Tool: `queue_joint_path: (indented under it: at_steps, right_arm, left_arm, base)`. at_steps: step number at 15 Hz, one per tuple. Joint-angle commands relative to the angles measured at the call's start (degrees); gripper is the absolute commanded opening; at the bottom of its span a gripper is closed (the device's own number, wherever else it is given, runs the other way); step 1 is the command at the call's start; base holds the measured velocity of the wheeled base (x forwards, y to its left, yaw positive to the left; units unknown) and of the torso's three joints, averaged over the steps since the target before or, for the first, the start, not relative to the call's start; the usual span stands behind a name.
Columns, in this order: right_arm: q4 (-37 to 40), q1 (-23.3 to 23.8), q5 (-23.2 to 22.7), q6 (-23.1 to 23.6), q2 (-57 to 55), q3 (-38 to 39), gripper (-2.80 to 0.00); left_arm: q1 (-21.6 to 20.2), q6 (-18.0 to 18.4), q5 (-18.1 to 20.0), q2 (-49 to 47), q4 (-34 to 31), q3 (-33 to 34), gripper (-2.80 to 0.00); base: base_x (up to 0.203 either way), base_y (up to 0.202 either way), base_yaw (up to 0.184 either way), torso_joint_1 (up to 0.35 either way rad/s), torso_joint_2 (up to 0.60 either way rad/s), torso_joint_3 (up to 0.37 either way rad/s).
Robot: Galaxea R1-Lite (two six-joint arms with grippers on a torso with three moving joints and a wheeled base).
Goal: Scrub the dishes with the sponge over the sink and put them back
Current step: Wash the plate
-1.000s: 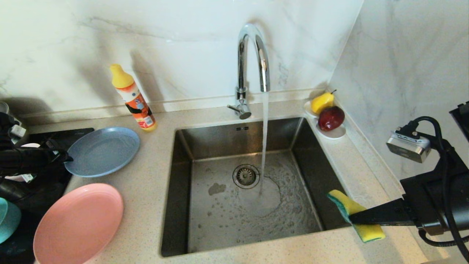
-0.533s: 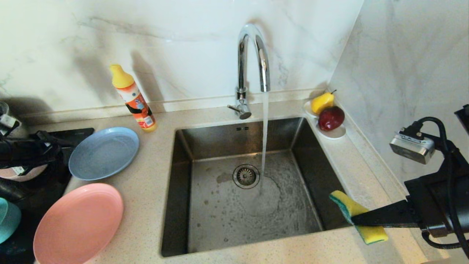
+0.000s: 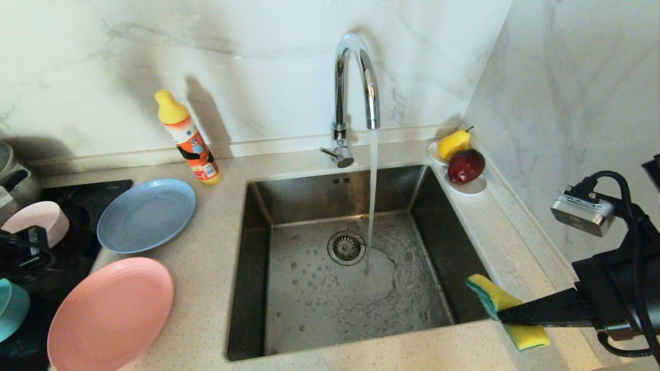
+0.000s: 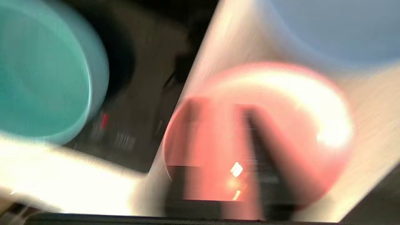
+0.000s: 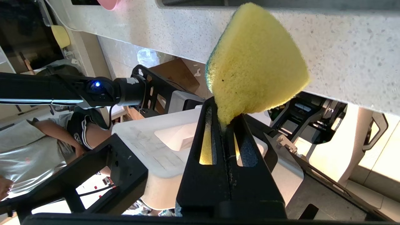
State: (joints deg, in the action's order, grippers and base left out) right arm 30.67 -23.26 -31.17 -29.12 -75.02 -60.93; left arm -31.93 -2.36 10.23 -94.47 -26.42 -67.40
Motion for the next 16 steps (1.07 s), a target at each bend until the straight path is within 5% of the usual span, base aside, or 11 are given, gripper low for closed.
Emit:
queue_joint_path:
  at_steps: [1,4,5,7,16]
  right_arm:
    - [0.1,0.0,-0.1,-0.1,-0.1,0.6,-2.8]
    - [0.1,0.0,0.0,-0.1,-0.3,1.1,-2.8]
    - [0.1,0.0,0.0,-0.1,-0.4,1.2,-2.8]
    - [0.1,0.0,0.0,-0.1,-0.5,1.4,-2.8]
    - [-0.1,0.0,0.1,0.1,-2.1,1.1,-2.8]
  left_arm:
    - [-0.1,0.5,-1.1,0.7,-0.5,4.0,-2.8]
    - [-1.0,0.2,-1.0,-2.6,5.4,6.7,-2.8]
    - [-1.7,-0.8,-0.9,-3.9,7.6,6.9,0.0]
    - [-1.9,-3.1,-0.6,-5.0,8.3,7.0,0.0]
    - [-2.0,-3.3,6.1,-8.2,8.3,8.4,0.0]
  base:
    - [0.0,0.0,0.0,0.0,0.0,0.0]
    - [0.0,0.0,0.0,0.0,0.0,0.0]
    - [0.0,0.0,0.0,0.0,0.0,0.0]
    - [0.0,0.0,0.0,0.0,0.0,0.0]
    - [0.0,0.0,0.0,0.0,0.0,0.0]
